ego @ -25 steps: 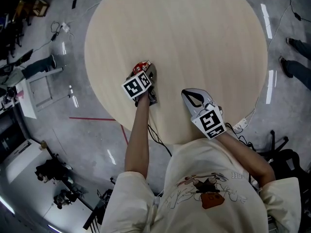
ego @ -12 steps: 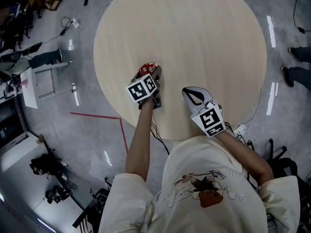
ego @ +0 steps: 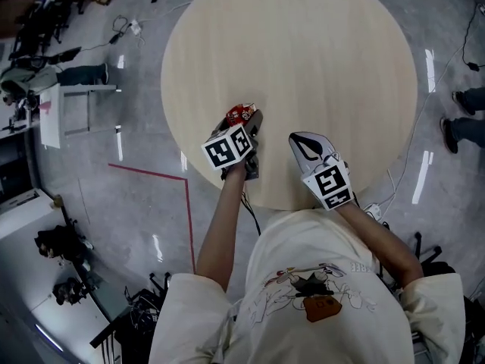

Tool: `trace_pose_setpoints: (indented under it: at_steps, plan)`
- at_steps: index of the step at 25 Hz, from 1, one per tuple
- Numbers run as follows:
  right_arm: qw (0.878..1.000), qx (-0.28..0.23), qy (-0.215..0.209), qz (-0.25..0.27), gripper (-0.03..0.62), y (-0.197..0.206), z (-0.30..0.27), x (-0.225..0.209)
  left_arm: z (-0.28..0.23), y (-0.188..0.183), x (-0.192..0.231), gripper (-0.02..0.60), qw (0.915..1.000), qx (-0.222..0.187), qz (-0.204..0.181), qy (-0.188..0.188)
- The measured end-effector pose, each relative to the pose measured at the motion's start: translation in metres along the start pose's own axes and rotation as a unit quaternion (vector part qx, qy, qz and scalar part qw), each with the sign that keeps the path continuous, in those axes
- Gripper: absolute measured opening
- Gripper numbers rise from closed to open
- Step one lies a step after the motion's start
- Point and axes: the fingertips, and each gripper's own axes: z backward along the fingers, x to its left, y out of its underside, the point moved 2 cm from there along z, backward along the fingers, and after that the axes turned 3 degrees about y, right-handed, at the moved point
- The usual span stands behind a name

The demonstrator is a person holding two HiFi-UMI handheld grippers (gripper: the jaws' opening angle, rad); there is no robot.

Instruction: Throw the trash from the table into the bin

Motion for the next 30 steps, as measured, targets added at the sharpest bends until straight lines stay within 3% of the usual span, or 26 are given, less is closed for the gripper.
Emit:
trace_pose_setpoints:
  at_steps: [10,18,22,30]
  plan:
    - [0.997,0.015,-0.063,0.034,0.008,0.026,0.006,0.070,0.092,0.053,0.034,0.449,0.9978,-0.042,0.048,-0.018]
    - [0.989,0.032,-0.125,0.072,0.008,0.026,-0.001,0.133,0.157,0.083,0.066,0.448,0.9902,-0.083,0.107,-0.036]
    - [0.982,0.045,-0.160,0.095,0.008,0.029,-0.005,0.165,0.191,0.103,0.087,0.448,0.9833,-0.103,0.141,-0.052]
    - [0.964,0.069,-0.212,0.145,0.008,0.049,-0.032,0.245,0.251,0.171,0.168,0.446,0.9662,-0.124,0.206,-0.093]
